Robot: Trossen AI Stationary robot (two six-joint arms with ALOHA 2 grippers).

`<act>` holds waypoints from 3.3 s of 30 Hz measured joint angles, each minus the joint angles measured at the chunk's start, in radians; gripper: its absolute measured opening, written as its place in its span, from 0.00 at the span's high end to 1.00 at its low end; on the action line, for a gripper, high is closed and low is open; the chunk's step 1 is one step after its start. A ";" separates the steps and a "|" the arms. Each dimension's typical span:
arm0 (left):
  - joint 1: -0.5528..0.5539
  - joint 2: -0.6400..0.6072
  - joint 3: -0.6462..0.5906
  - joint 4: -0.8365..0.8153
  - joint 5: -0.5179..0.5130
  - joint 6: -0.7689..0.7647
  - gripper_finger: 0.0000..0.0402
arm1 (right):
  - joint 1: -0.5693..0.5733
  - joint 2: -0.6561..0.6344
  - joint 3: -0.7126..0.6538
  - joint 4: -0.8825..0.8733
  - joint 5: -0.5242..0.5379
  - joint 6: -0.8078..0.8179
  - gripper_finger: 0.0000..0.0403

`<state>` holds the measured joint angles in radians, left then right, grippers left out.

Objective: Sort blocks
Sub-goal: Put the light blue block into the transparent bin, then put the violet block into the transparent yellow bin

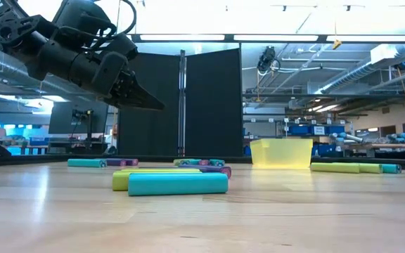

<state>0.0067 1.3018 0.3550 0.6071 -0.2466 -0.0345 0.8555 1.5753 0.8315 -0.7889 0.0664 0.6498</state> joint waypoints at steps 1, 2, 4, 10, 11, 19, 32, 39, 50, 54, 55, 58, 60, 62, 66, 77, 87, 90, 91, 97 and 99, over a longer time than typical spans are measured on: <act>0.000 0.000 0.000 0.000 0.000 0.000 0.99 | 0.000 0.000 -0.012 0.011 -0.006 0.001 0.67; 0.000 0.000 0.000 0.000 0.000 0.000 0.99 | 0.000 -0.001 -0.020 0.020 -0.011 0.002 0.67; 0.000 0.000 0.000 0.000 0.000 -0.003 0.99 | -0.002 -0.001 -0.030 0.030 -0.014 0.019 0.65; 0.000 0.000 0.000 0.000 0.000 -0.010 0.99 | -0.033 -0.001 0.001 0.015 -0.049 0.074 0.60; 0.000 0.000 0.000 0.000 0.000 -0.010 0.99 | -0.035 -0.001 0.013 0.004 -0.050 0.076 0.60; 0.000 0.000 0.000 0.000 0.035 -0.020 0.99 | -0.075 0.000 0.231 -0.282 -0.058 0.117 0.57; 0.000 0.000 0.000 0.000 0.041 -0.023 0.99 | -0.268 -0.003 0.421 -0.370 0.069 0.204 0.59; 0.000 0.000 0.000 -0.004 0.066 0.001 0.99 | -0.460 -0.003 0.255 0.223 0.072 0.022 0.59; 0.000 0.000 0.000 -0.075 0.080 -0.032 0.99 | -0.656 -0.003 0.034 0.780 0.205 -0.142 0.58; 0.000 0.000 0.001 -0.080 0.054 -0.045 0.99 | -0.687 -0.003 0.027 0.778 0.245 -0.205 0.58; 0.005 0.000 0.007 -0.091 0.037 -0.047 0.99 | -0.694 -0.003 0.027 0.780 0.247 -0.227 0.58; 0.041 0.001 0.052 -0.152 0.003 -0.101 0.99 | -0.722 -0.003 0.033 0.779 0.247 -0.286 0.58; 0.069 0.001 0.083 -0.210 0.000 -0.120 0.99 | -0.740 -0.003 0.037 0.781 0.245 -0.302 0.58; 0.091 0.001 0.105 -0.267 0.000 -0.124 0.99 | -0.754 -0.003 0.038 0.780 0.236 -0.305 0.58; 0.122 0.000 0.120 -0.343 0.000 -0.104 0.99 | -0.760 -0.003 0.038 0.747 0.230 -0.309 0.58; 0.250 0.000 0.120 -0.424 0.058 -0.103 0.99 | -0.767 -0.003 0.038 0.712 0.228 -0.339 0.58; 0.458 0.008 0.309 -0.741 0.193 0.054 0.99 | -0.768 -0.003 0.038 0.715 0.228 -0.365 0.58; 0.501 0.017 0.395 -0.846 0.193 0.128 0.99 | -0.768 -0.003 0.038 0.723 0.228 -0.365 0.58; 0.515 0.018 0.417 -0.888 0.193 0.153 0.99 | -0.768 -0.003 0.038 0.725 0.228 -0.365 0.58; 0.562 0.063 0.513 -1.035 0.193 0.275 0.99 | -0.768 -0.003 0.038 0.728 0.228 -0.390 0.58; 0.569 0.092 0.526 -1.068 0.193 0.310 0.99 | -0.768 -0.003 0.038 0.728 0.228 -0.392 0.58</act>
<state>0.5753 1.3936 0.8813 -0.4613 -0.0532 0.2758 0.0872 1.5719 0.8696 -0.0613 0.2939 0.2574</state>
